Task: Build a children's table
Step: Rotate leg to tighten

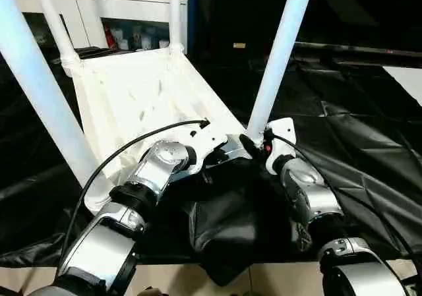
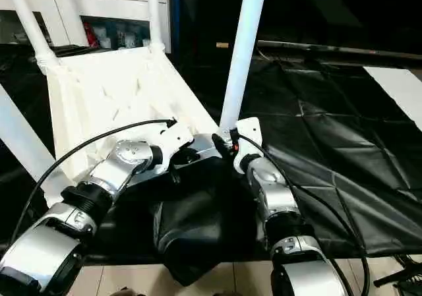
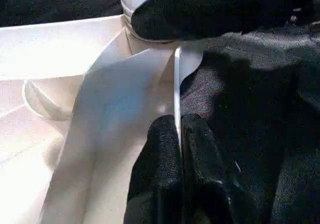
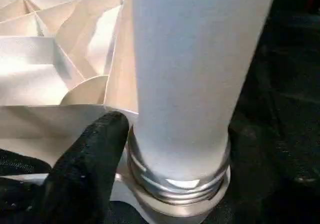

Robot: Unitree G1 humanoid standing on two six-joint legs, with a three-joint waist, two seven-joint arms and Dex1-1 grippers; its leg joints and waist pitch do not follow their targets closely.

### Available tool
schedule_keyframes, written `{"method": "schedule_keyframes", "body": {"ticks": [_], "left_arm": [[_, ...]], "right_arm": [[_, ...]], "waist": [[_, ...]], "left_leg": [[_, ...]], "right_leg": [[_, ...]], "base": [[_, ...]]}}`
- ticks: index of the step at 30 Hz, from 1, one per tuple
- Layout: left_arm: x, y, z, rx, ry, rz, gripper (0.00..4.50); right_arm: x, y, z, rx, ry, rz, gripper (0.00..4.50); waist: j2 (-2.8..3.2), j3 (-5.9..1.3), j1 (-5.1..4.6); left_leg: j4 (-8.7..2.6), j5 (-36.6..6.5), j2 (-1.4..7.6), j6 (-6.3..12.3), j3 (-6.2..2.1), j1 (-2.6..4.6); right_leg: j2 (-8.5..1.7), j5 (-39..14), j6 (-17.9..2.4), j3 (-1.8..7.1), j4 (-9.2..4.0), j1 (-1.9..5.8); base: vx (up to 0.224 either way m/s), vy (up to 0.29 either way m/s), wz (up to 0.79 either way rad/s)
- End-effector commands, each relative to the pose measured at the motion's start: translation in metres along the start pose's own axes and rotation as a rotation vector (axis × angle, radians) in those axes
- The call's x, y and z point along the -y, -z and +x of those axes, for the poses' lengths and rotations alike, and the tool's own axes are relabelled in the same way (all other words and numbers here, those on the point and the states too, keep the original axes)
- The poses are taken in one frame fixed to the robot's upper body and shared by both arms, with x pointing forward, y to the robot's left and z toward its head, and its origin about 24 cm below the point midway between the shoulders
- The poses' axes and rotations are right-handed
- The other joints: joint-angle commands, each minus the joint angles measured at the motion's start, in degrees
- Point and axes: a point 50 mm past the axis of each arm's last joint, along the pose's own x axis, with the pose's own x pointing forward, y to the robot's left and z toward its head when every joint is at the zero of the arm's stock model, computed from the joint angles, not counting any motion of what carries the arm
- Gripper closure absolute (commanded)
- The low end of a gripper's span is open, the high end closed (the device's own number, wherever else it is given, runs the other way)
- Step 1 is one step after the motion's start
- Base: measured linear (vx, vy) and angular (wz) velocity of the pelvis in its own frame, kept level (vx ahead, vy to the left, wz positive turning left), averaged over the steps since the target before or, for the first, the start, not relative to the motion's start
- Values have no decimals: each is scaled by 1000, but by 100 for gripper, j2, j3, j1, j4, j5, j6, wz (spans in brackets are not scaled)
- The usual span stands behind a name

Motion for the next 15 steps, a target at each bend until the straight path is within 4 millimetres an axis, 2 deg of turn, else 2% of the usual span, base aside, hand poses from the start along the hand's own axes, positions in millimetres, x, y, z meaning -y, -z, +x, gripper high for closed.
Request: {"method": "schedule_keyframes", "body": {"ticks": [1, 2, 3, 4, 5, 7, 8, 10, 11, 12, 13, 15], "left_arm": [[16, -12, 9, 70, 94, 41, 450], [16, -11, 8, 69, 104, 45, 450], [13, -3, -2, 64, 157, 55, 450], [12, -1, -5, 67, 173, 62, 450], [11, 0, -7, 69, 181, 66, 450], [10, 1, -12, 72, 206, 75, 450], [9, 3, -16, 73, 228, 84, 450], [7, 5, -25, 86, 283, 102, 450], [6, 5, -29, 92, 306, 106, 450], [6, 6, -31, 95, 318, 108, 450], [6, 6, -34, 98, 331, 109, 450], [4, 10, -42, 86, 358, 108, 450]], "right_arm": [[-27, 3, 6, -28, -183, -51, 81], [-24, 2, 5, -22, -195, -54, 81], [-11, -4, -5, -2, -294, -111, 81], [-6, -6, -9, -3, -330, -149, 81], [-4, -6, -11, -5, -349, -171, 81], [3, -8, -16, -8, -381, -202, 81], [8, -9, -21, -10, -410, -224, 81], [17, -13, -31, -23, -491, -260, 81], [20, -14, -35, -28, -522, -272, 81], [21, -15, -36, -31, -536, -275, 81], [22, -16, -38, -33, -550, -278, 81], [26, -17, -41, -50, -566, -306, 81]], "waist": [[2, -256, 18], [9, -258, 27], [-14, -262, 44], [-12, -267, 61], [-24, -274, 80], [-19, -278, 92], [-35, -292, 118], [-44, -322, 177], [-46, -337, 199], [-52, -362, 235], [-38, -371, 265], [-51, -394, 298]], "left_leg": [[-481, -2046, 280, 28, -191, 77], [-478, -2052, 283, 41, -195, 81], [-468, -1943, 285, 128, -190, 45], [-466, -1877, 291, 159, -180, 47], [-458, -1718, 294, 221, -166, 41], [-450, -1645, 296, 257, -150, 53], [-442, -1462, 293, 281, -144, 25], [-421, -1079, 298, 403, -114, 33], [-414, -953, 304, 439, -119, 12], [-397, -695, 302, 542, -107, -9], [-384, -496, 306, 613, -90, 3], [-350, -250, 300, 711, -80, -28]], "right_leg": [[-560, -2364, -873, 299, -554, 98], [-569, -2399, -872, 299, -553, 103], [-575, -2398, -848, 298, -553, 139], [-568, -2303, -847, 306, -545, 144], [-562, -2098, -886, 316, -518, 146], [-560, -2039, -935, 320, -512, 131], [-569, -1873, -984, 323, -477, 169], [-543, -1269, -1112, 316, -409, 183], [-546, -1058, -1146, 316, -373, 217], [-534, -588, -1226, 315, -304, 240], [-519, -174, -1349, 312, -255, 220], [-502, 293, -1458, 300, -178, 235]], "base": [[0, 0, 0], [0, 0, 0], [0, 0, 0], [0, 0, 0], [0, 0, 0], [0, 0, 0], [0, 0, 0], [0, 0, 0], [52, -19, 1], [52, -19, 1], [0, 0, 0], [0, 0, 0]]}}
